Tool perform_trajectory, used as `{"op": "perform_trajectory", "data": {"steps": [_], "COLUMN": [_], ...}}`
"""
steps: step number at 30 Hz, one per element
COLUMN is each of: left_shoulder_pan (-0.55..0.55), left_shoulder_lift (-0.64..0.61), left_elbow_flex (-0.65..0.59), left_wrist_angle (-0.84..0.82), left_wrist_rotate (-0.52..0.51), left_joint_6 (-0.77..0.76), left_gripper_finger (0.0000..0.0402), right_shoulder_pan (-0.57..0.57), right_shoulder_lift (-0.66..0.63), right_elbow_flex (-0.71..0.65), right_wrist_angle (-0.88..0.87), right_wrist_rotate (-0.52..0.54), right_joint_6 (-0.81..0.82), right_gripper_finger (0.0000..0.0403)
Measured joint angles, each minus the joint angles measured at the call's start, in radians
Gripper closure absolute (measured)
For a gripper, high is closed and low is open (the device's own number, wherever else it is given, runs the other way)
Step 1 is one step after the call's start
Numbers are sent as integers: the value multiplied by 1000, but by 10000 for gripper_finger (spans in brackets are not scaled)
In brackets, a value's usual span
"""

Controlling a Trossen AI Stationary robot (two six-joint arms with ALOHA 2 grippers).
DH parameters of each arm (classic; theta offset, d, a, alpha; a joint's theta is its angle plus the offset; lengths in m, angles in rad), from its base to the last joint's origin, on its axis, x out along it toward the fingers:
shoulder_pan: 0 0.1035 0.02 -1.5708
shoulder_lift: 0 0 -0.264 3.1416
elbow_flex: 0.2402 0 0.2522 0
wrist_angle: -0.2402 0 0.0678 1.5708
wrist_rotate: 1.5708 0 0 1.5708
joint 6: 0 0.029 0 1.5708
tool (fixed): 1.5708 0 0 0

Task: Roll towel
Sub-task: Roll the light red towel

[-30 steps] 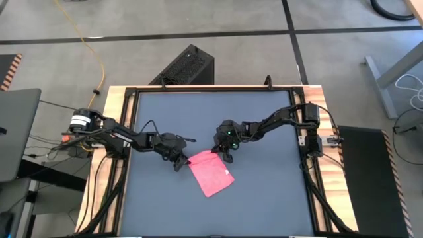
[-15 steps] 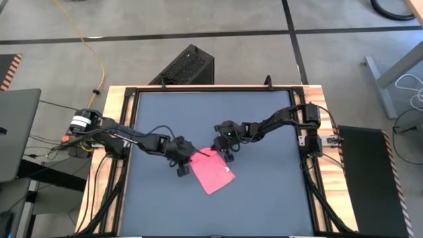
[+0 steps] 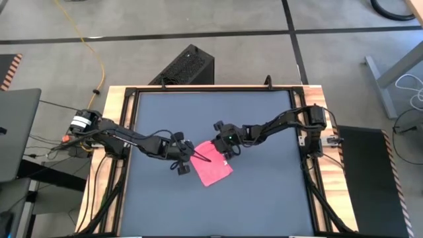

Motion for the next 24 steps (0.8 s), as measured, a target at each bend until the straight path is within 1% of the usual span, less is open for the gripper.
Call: {"op": "perform_trajectory", "data": {"steps": [2,6,10,12,14,18,21,24], "left_shoulder_pan": [-7,-28,-52,-63,-78,-106,-118,-118], "left_shoulder_lift": [2,25,64,76,82,81,81,80], "left_elbow_flex": [-7,-21,-20,-20,-20,-20,-20,-20], "left_wrist_angle": [2,4,24,34,35,52,55,57], "left_wrist_rotate": [-3,-44,-72,-91,-115,-179,-180,-157], "left_joint_6": [-1,-3,-2,-1,8,34,44,47], "left_gripper_finger": [401,401,401,401,401,401,401,401], "right_shoulder_pan": [17,51,97,116,132,166,195,224], "right_shoulder_lift": [0,0,0,-8,-12,-18,-24,-26], "right_elbow_flex": [0,0,-16,-26,-34,-64,-89,-114], "right_wrist_angle": [6,12,46,51,58,67,99,133], "right_wrist_rotate": [47,117,208,233,235,305,330,361], "right_joint_6": [-26,-55,-78,-86,-87,-88,-87,-75], "right_gripper_finger": [385,386,386,386,386,386,386,386]}}
